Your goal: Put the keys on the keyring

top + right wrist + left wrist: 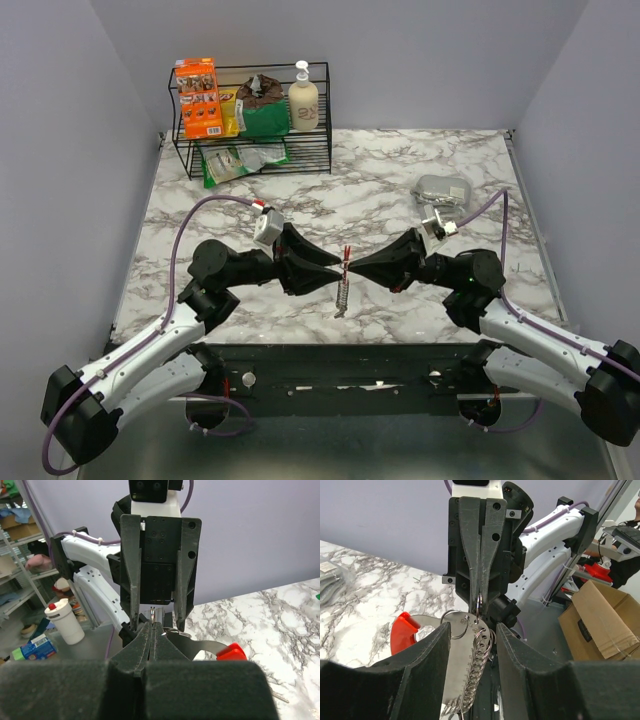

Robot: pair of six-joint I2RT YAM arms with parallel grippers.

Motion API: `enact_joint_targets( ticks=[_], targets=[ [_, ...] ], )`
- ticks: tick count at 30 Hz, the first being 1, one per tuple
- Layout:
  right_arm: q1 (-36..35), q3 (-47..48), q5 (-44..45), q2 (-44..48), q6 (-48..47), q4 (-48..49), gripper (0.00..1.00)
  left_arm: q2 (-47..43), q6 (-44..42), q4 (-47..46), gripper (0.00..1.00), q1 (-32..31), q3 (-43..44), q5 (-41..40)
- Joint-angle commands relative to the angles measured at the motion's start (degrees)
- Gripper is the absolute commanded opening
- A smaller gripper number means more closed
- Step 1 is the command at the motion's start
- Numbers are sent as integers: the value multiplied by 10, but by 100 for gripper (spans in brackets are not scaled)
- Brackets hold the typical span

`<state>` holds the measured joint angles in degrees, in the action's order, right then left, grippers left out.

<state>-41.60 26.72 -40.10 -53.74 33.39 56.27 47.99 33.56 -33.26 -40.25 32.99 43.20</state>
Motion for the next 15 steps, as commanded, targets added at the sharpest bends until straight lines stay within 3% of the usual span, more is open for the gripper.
enact_joint_targets(
  ticks=[1, 11, 15],
  targets=[
    [1, -5, -7, -1, 6, 36, 1, 3, -10, -12, 47, -7, 20, -6],
    [2, -9, -16, -7, 15, 45, 1, 12, -14, -14, 38, -14, 23, -9],
    [1, -11, -19, -12, 23, 51, 1, 13, -13, -15, 27, -15, 24, -14]
  ],
)
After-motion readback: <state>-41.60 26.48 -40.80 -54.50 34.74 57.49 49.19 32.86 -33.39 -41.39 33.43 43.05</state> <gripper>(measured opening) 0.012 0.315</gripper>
